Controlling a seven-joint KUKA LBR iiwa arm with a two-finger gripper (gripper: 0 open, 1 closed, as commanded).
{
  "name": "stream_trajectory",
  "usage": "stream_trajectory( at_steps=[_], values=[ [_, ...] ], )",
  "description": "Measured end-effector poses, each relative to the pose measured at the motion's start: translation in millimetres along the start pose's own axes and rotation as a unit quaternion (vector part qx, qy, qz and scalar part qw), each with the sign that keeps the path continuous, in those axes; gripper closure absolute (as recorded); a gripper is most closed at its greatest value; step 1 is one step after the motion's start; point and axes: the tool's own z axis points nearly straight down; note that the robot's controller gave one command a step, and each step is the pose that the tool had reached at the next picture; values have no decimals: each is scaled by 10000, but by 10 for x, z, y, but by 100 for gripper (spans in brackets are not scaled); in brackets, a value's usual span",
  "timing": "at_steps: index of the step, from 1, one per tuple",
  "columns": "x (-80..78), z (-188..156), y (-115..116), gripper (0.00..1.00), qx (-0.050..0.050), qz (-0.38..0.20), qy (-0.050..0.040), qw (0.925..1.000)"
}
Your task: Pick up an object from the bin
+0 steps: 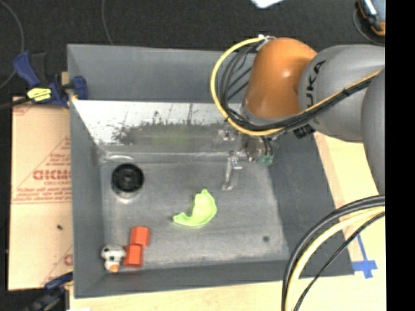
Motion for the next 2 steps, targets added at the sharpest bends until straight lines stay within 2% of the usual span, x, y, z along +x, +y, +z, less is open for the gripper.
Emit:
stream_trajectory(
  at_steps=[2],
  values=[
    [0,-31,0,0,1,0,-61,10000]
  ],
)
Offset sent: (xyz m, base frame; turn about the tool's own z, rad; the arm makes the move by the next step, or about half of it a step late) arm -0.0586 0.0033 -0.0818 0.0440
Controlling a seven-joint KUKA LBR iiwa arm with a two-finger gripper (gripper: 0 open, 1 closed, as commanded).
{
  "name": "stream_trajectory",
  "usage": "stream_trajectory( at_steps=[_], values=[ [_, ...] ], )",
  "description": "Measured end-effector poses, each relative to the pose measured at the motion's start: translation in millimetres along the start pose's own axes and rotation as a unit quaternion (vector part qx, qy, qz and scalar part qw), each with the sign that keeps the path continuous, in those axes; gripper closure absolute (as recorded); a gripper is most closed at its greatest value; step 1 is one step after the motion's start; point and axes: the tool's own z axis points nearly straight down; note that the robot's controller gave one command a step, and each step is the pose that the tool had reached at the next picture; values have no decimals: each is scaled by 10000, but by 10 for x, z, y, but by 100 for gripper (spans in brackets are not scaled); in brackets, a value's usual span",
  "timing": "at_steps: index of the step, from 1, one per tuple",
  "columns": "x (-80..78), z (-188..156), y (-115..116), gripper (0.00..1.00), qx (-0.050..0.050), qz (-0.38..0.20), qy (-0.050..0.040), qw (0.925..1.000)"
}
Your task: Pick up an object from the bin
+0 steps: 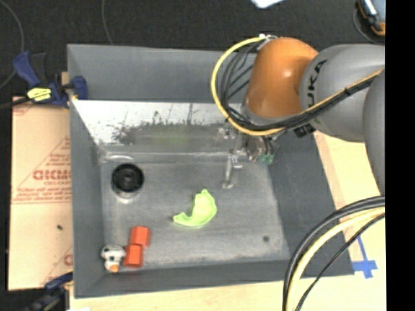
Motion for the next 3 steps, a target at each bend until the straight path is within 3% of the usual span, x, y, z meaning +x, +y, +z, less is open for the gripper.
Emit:
stream_trajectory(
  at_steps=[1,2,3],
  values=[
    [-1,-184,-83,0,0,-671,50,9977],
    [340,186,422,0,-1,-485,-39,9988],
    [421,733,208,0,-2,-1149,21,9934]
  ],
)
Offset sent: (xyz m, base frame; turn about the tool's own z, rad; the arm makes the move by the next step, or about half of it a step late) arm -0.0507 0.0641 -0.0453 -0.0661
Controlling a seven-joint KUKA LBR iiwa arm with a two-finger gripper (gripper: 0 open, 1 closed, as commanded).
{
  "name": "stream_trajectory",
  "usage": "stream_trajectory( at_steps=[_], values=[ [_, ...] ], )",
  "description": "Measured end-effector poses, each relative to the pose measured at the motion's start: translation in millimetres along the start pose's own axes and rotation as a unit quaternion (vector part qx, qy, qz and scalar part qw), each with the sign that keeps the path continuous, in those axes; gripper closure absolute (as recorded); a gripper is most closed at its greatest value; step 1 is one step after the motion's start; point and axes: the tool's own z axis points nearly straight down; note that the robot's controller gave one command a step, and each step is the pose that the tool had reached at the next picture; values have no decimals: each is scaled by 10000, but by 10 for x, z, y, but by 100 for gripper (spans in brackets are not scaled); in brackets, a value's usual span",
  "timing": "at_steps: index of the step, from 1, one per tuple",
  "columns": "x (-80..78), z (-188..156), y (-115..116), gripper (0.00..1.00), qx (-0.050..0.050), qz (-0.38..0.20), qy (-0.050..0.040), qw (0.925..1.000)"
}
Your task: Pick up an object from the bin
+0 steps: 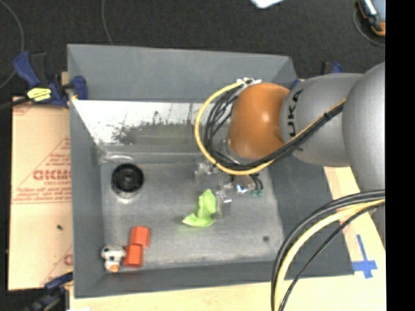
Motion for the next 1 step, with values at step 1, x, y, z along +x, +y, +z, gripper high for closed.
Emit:
stream_trajectory(
  at_steps=[1],
  values=[
    [137,99,-86,100,19,-357,-83,9993]
  ],
)
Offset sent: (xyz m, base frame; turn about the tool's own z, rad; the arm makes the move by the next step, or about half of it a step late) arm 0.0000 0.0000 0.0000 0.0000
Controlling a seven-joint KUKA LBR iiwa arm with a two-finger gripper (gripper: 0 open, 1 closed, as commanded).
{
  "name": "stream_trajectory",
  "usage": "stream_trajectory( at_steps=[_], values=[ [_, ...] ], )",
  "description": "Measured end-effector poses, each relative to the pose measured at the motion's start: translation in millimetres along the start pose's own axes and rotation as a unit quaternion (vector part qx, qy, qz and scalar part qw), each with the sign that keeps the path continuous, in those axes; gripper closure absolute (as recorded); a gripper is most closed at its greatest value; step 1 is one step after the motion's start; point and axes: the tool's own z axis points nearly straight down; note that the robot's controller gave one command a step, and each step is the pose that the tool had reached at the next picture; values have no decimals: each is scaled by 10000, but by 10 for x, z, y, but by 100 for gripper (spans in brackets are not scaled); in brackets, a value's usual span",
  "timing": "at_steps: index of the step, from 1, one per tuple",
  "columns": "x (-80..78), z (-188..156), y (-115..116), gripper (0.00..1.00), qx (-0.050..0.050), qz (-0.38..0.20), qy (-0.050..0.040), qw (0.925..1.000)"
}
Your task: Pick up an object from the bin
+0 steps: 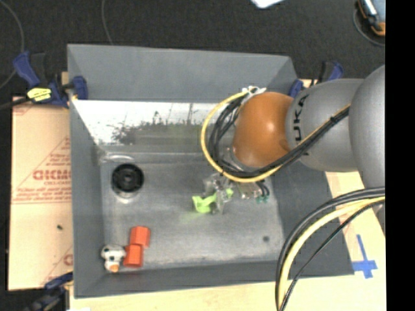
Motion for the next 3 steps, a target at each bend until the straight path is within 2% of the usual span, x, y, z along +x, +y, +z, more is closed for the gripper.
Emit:
stream_trajectory(
  at_steps=[1,2,3],
  values=[
    [0,0,0,100,-1,3,0,10000],
    [39,-1084,-72,100,6,105,-17,9999],
    [39,-1084,-71,100,4,108,-17,9999]
  ],
)
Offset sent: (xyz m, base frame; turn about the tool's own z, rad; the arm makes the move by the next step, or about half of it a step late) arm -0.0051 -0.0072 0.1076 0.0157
